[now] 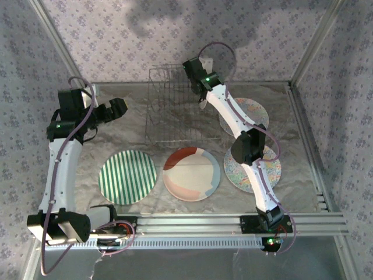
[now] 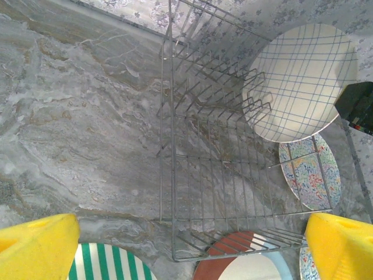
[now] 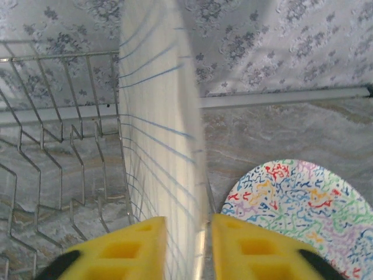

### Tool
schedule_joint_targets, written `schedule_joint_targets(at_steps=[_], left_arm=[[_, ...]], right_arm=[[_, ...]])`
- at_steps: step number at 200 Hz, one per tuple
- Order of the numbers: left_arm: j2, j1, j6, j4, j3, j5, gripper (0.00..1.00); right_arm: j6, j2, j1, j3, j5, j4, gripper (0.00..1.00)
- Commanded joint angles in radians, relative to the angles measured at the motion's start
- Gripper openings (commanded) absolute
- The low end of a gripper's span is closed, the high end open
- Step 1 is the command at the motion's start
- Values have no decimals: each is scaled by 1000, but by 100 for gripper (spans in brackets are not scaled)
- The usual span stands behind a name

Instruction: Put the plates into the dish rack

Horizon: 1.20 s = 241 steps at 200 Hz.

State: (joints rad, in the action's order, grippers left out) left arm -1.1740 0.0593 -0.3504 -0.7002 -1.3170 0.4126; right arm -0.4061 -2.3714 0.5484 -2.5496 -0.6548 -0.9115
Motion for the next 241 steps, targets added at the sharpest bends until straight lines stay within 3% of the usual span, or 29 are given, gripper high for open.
schedule_joint_targets(at_steps=[1,52,107,134,193,228,241], left_arm=[[14,6,-13,8,5,28,99],[42,7,-34,11,29,30,99],[117,5,-44,-84,54,-9,99],[187,5,-70,-201,83,-71,99],[404,7,-223,-468,243,-280,100],[549,-5,-354,-398,443,-102,99],[604,-44,-430,-342,522,-88,99]], right_arm=[[-28,42,-16,-24,22,-41,41],[-17,121,-25,21,44,-49,64],[57,273,-12,34,94,-115,100],[83,446,-19,178,184,-132,100],[21,938,-69,809,692,26,100],[-129,1180,-43,1195,892,79,100],[-191,1272,-25,1340,915,118,99]])
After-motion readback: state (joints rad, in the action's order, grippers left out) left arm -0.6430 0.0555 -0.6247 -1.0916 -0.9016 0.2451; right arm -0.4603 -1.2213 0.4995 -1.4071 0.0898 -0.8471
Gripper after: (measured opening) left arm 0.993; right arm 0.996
